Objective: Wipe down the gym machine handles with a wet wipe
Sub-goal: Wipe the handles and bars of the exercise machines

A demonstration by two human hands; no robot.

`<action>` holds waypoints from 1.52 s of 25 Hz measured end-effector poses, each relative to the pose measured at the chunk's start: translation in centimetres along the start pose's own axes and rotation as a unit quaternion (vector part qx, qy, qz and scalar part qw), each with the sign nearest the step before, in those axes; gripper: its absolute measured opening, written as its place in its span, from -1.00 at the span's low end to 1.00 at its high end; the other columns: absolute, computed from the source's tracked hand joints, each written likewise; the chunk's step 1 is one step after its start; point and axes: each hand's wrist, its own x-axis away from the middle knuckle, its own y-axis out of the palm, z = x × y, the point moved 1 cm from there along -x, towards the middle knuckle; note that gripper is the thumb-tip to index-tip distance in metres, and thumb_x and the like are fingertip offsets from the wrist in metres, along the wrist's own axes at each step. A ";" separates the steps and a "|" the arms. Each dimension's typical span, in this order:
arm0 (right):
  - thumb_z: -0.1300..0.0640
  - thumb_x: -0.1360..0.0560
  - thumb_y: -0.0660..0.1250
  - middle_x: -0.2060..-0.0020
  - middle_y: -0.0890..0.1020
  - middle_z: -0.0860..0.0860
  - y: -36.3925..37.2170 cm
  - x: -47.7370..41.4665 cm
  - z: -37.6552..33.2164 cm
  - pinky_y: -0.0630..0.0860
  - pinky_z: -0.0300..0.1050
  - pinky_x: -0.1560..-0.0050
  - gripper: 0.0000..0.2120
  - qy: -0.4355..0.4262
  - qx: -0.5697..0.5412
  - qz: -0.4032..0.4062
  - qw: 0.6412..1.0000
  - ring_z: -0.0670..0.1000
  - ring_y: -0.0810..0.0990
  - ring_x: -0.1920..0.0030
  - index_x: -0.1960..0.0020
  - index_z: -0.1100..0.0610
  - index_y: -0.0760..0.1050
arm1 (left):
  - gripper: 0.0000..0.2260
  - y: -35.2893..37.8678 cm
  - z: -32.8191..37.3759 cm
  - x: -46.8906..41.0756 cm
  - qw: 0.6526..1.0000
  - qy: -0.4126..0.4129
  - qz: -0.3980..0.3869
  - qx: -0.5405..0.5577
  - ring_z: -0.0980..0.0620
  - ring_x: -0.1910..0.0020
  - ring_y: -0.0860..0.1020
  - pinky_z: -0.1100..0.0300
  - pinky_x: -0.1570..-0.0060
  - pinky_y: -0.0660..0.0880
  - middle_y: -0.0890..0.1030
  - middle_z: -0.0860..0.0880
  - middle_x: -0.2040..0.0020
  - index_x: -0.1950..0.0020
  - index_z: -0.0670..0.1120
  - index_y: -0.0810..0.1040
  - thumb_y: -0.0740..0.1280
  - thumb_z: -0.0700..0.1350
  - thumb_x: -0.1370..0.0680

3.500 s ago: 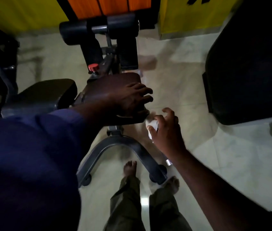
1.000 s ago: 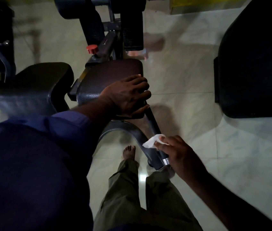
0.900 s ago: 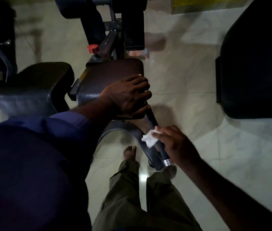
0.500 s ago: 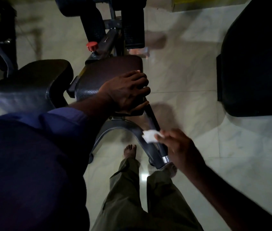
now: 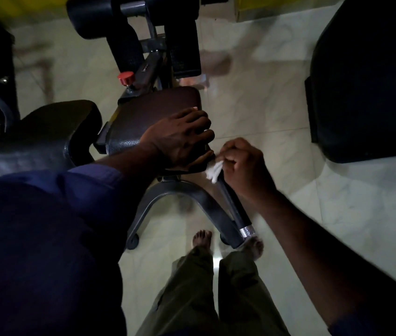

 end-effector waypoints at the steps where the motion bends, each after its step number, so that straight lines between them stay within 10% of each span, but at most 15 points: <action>1: 0.32 -0.37 0.30 0.10 0.65 0.07 -0.3 1.3 -0.3 0.58 -0.19 0.01 -0.82 0.004 -0.008 -0.015 1.000 0.07 0.68 0.11 0.19 0.20 0.69 | -0.58 -0.2 -0.2 0.0 0.999 0.002 0.004 -0.041 -0.19 -0.37 0.46 0.01 -0.56 0.19 0.55 -0.17 -0.20 -0.16 -0.13 0.58 0.18 0.20 -0.69; 9: 0.06 -0.40 0.60 0.16 0.74 0.01 1.8 2.3 -2.0 0.59 -0.17 0.12 -0.82 0.155 0.035 0.023 0.987 -0.01 0.69 0.18 0.07 0.13 0.72 | -0.54 -0.4 0.6 0.5 0.995 0.058 0.052 -0.063 -0.21 -0.27 0.50 -0.07 -0.43 0.34 0.57 -0.17 -0.13 -0.14 -0.12 0.57 0.13 0.24 -0.66; 18: 0.32 -0.49 0.47 -0.01 0.73 0.05 -3.2 12.6 -3.4 0.62 -0.16 -0.11 -0.85 0.038 0.122 0.004 0.992 0.01 0.72 -0.02 -0.02 0.17 0.73 | -0.57 -0.6 0.7 0.6 0.992 0.067 0.075 -0.072 -0.22 -0.11 0.51 -0.08 -0.29 0.42 0.54 -0.17 0.00 -0.01 -0.12 0.53 0.14 0.23 -0.64; 25: 0.22 -0.40 0.48 0.15 0.67 0.09 3.5 0.1 -2.0 0.60 0.02 0.15 -0.94 0.068 0.095 -0.023 0.993 0.16 0.67 0.16 0.13 0.16 0.67 | -0.55 -0.5 0.8 0.6 0.992 0.062 0.079 -0.079 -0.20 -0.09 0.50 -0.08 -0.30 0.41 0.54 -0.15 0.01 -0.01 -0.11 0.54 0.09 0.23 -0.67; 32: 0.24 -0.51 0.46 0.06 0.68 -0.01 -5.0 14.5 -3.6 0.59 -0.20 -0.05 -0.92 0.013 0.122 -0.040 0.992 -0.01 0.66 0.01 0.06 0.10 0.70 | -0.57 -1.0 1.1 0.6 0.993 0.062 0.069 -0.070 -0.21 -0.10 0.52 -0.11 -0.29 0.42 0.54 -0.16 0.01 -0.01 -0.13 0.55 0.10 0.19 -0.69; 38: 0.16 -0.44 0.55 0.25 0.71 0.03 -0.1 5.2 -1.6 0.59 -0.13 0.23 -0.97 0.157 0.038 0.005 0.987 -0.01 0.67 0.27 0.17 0.10 0.72 | -0.55 -1.1 1.1 0.5 0.994 0.058 0.058 -0.076 -0.23 -0.21 0.52 -0.10 -0.37 0.39 0.57 -0.18 -0.08 -0.06 -0.14 0.57 0.05 0.17 -0.72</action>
